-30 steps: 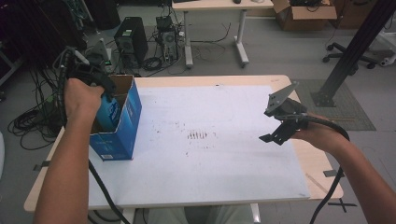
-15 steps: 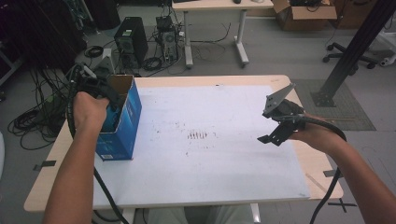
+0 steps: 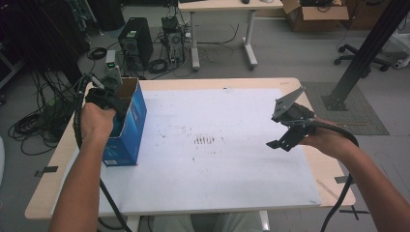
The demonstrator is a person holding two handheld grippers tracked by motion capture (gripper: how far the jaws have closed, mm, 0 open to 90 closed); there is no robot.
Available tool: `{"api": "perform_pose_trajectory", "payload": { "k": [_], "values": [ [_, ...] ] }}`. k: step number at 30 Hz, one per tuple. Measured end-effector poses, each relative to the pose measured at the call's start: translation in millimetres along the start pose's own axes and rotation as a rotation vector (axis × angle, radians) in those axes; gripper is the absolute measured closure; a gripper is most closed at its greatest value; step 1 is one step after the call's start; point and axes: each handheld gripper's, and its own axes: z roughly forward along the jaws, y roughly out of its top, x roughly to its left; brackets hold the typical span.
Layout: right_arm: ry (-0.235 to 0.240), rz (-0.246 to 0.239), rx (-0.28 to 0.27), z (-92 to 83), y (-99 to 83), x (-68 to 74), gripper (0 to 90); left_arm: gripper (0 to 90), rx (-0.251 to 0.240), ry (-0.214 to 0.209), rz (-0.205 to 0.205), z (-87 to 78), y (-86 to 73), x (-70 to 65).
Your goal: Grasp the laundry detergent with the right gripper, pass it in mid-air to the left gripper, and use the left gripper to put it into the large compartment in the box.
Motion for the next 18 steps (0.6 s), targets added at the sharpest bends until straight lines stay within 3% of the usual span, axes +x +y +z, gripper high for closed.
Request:
{"api": "perform_pose_trajectory", "payload": {
  "k": [18],
  "values": [
    [0.002, 0.009, -0.002, 0.6, -1.0, -0.4, 10.7, 38.0, 0.018, -0.01, 0.008, 12.6, -1.7, -0.3]
  ]
}}
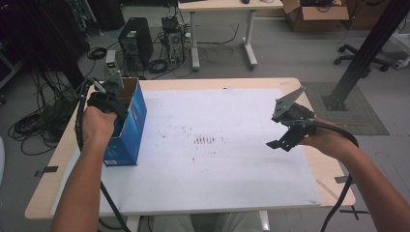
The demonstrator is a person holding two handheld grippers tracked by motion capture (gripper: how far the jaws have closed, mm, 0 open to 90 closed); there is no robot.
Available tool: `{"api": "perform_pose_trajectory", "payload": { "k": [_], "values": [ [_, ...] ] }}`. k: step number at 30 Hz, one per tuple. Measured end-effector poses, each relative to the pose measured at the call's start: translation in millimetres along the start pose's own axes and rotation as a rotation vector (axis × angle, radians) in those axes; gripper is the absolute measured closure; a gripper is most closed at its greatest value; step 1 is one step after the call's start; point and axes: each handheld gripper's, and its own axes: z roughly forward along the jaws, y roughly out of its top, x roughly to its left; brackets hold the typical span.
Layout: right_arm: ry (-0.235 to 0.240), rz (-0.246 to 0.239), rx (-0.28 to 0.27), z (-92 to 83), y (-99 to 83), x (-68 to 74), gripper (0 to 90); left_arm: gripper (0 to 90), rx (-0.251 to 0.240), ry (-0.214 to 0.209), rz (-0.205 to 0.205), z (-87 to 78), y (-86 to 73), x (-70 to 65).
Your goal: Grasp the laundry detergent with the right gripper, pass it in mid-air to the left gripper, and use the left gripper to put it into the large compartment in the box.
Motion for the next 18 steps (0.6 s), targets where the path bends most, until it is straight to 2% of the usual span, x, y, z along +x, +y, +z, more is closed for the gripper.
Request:
{"api": "perform_pose_trajectory", "payload": {
  "k": [13, 18],
  "values": [
    [0.006, 0.002, 0.005, 2.7, -3.0, 0.8, 10.8, 37.5, 0.004, -0.027, 0.006, 1.8, 1.4, 7.1],
    [0.01, -0.002, 0.002, 4.0, -1.3, 2.7, 10.8, 36.3, 0.01, -0.028, 0.026, 2.2, 1.3, 8.7]
  ]
}}
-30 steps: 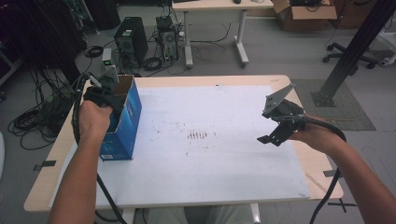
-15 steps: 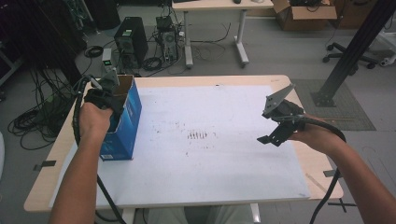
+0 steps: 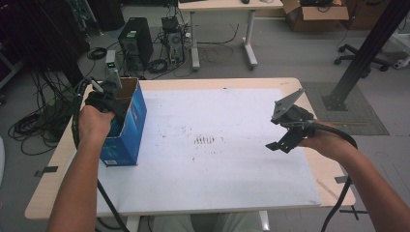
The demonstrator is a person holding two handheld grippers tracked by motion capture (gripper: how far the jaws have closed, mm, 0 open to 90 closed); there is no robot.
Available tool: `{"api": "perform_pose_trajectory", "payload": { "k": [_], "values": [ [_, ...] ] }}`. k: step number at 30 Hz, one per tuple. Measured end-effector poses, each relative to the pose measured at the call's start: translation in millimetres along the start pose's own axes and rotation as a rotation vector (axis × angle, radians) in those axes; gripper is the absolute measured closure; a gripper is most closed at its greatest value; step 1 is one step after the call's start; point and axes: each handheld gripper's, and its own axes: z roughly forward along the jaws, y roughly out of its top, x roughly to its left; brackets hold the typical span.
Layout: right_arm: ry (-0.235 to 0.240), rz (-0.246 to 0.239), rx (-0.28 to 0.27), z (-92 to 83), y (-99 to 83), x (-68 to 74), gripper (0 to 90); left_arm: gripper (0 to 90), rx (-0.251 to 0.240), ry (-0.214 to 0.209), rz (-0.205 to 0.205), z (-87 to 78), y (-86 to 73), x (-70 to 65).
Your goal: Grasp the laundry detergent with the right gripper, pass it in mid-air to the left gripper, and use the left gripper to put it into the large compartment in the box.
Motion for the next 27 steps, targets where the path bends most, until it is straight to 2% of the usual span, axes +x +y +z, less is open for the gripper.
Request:
{"api": "perform_pose_trajectory", "payload": {
  "k": [8, 11, 18, 27],
  "values": [
    [0.001, -0.001, 0.006, -0.1, 0.2, 0.6, 10.8, 28.3, 0.008, -0.019, -0.004, 1.1, 2.1, -0.1],
    [0.001, -0.001, 0.005, -1.1, 0.2, 0.5, 10.8, 27.2, -0.003, 0.001, 0.002, -2.7, 3.3, -1.7],
    [0.002, 0.003, 0.009, -0.2, -1.0, 0.8, 10.8, 23.0, -0.021, 0.009, 0.005, -16.5, 3.9, 0.5],
    [-0.005, 0.001, 0.002, -5.2, 0.0, 1.7, 10.8, 19.2, -0.06, -0.008, 0.006, -39.6, 1.9, 6.3]
  ]
}}
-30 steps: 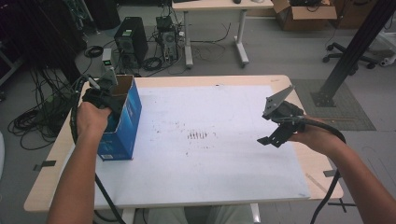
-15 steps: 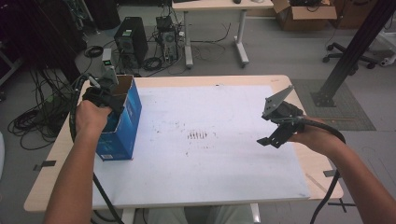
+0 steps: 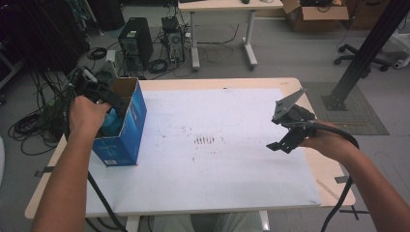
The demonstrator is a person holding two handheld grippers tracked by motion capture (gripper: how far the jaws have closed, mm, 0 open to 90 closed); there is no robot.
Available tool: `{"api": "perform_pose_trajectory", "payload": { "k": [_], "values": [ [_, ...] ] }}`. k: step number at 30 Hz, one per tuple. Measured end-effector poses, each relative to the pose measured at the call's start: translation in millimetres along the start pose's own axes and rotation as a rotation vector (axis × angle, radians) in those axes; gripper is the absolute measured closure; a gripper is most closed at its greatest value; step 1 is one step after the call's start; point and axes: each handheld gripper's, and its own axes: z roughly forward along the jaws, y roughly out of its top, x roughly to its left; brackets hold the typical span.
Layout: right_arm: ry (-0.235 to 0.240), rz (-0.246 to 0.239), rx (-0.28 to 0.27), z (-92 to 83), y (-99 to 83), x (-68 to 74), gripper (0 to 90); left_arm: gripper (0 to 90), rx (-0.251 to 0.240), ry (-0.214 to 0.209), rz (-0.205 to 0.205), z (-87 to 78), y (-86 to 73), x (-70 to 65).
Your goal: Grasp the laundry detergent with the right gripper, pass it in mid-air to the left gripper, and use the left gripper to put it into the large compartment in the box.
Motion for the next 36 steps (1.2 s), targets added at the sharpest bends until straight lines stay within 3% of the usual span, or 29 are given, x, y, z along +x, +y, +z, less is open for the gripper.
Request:
{"api": "perform_pose_trajectory", "payload": {
  "k": [7, 15, 36],
  "values": [
    [-0.003, 0.005, 0.0, -1.5, 0.1, 0.2, 10.7, 13.8, -0.032, -0.001, 0.03, -23.5, -1.1, -4.3],
    [-0.01, 0.005, -0.001, -4.5, 1.5, 1.5, 10.7, 13.0, -0.054, -0.009, 0.112, -43.8, -5.1, -22.3],
    [-0.019, 0.023, 0.0, -10.5, -1.3, 4.2, 10.4, 10.2, -0.114, -0.065, 0.363, -75.0, -9.3, -102.7]
  ]
}}
